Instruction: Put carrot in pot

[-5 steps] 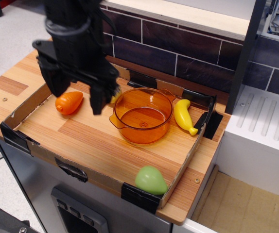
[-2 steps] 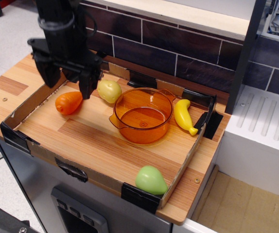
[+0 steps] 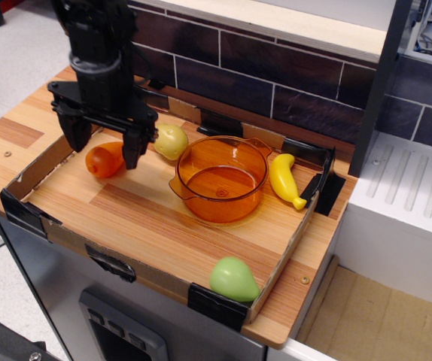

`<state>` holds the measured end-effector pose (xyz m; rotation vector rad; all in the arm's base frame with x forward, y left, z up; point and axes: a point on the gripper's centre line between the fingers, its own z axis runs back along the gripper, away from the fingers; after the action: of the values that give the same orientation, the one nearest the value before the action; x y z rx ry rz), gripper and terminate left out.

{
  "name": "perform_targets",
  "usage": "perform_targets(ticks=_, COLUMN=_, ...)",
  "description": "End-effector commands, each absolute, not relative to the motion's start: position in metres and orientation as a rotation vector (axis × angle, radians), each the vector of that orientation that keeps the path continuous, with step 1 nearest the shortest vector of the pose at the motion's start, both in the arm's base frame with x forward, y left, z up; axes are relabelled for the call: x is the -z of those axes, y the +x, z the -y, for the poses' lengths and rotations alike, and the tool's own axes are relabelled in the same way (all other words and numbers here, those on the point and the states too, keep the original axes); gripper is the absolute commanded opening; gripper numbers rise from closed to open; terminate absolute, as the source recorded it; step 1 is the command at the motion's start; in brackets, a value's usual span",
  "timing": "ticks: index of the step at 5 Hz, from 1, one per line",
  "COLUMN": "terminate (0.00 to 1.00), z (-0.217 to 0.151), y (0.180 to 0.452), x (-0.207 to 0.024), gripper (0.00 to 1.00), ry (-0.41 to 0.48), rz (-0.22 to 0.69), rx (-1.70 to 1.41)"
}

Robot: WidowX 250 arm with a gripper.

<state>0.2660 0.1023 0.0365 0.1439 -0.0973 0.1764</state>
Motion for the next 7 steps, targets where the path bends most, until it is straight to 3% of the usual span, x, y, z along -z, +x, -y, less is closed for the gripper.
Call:
perform_targets(ticks=1, terminate=0.0, z=-0.114, y=0.278, x=-0.031, gripper=1.0, ry=0.196, rz=0.136, rx=-0.18)
perform_targets(ticks=3, terminate=0.0, z=-0.116, y=0.278, x=-0.022, gripper=1.0, ry=0.213, rz=0.115, rx=-0.181)
perform_targets(ticks=4, terminate=0.0, z=-0.117, y=0.277, x=-0.02, gripper=0.0, ry=0.216, rz=0.107, rx=-0.173)
perform_targets(ticks=6, terminate=0.0, z=-0.117, y=0.272, x=-0.021, gripper=0.0, ry=0.209, rz=0.114, rx=-0.167)
perform_targets(ticks=7, terminate=0.0, z=-0.108, y=0.268, x=-0.051, gripper=0.0, ry=0.2, rz=0.16, rx=-0.162)
